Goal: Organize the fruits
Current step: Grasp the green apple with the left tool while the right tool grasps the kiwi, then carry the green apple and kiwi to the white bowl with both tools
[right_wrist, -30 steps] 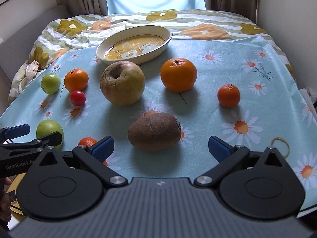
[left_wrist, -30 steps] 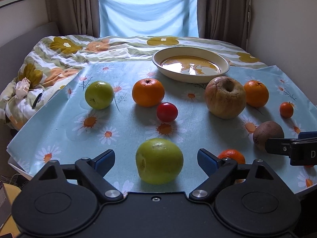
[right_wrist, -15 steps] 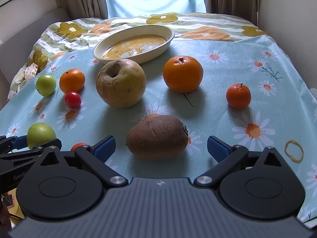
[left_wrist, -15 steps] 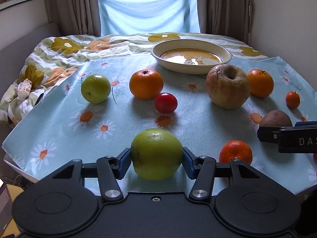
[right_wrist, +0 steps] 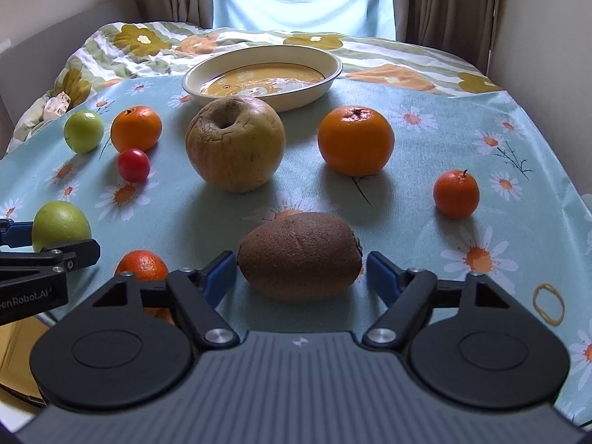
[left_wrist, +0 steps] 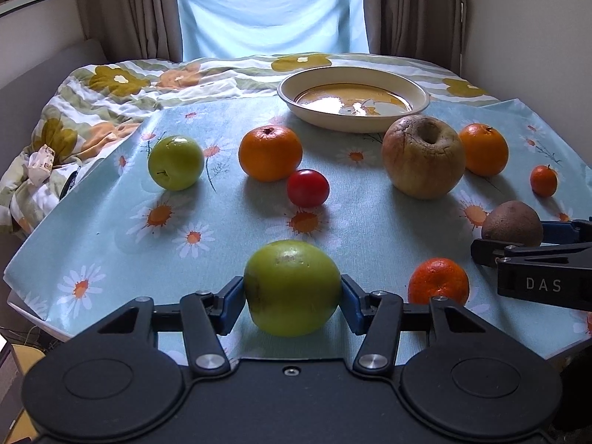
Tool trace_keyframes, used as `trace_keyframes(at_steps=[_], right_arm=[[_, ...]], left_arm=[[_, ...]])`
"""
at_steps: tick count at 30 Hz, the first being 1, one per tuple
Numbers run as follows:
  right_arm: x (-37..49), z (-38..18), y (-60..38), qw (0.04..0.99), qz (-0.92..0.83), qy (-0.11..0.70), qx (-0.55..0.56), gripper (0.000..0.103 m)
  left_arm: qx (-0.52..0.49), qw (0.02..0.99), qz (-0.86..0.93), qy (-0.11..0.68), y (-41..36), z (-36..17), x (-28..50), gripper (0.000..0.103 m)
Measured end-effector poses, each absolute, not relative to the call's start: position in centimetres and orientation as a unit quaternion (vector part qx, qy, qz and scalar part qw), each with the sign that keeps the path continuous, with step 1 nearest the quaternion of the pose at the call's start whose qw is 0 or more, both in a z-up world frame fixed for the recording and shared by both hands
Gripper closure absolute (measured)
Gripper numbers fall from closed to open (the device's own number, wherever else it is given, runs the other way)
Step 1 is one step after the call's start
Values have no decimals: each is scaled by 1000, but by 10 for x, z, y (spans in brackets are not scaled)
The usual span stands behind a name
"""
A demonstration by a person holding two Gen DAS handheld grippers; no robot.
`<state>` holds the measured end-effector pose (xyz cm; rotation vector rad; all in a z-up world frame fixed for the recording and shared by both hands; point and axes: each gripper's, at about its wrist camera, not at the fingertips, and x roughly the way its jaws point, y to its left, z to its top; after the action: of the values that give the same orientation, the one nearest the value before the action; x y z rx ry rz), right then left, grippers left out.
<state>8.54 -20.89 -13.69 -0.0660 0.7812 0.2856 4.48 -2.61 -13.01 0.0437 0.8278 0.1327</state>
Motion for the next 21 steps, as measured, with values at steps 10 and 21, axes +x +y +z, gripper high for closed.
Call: trace_keyframes(at_steps=[10, 21], right_arm=[[86, -129, -216, 916, 136, 376, -15, 25], [90, -80, -226, 921, 152, 358, -11, 25]], left_arm=[[17, 914, 65, 399, -25, -125, 44, 45], [6, 925, 79, 372, -30, -79, 37, 45]])
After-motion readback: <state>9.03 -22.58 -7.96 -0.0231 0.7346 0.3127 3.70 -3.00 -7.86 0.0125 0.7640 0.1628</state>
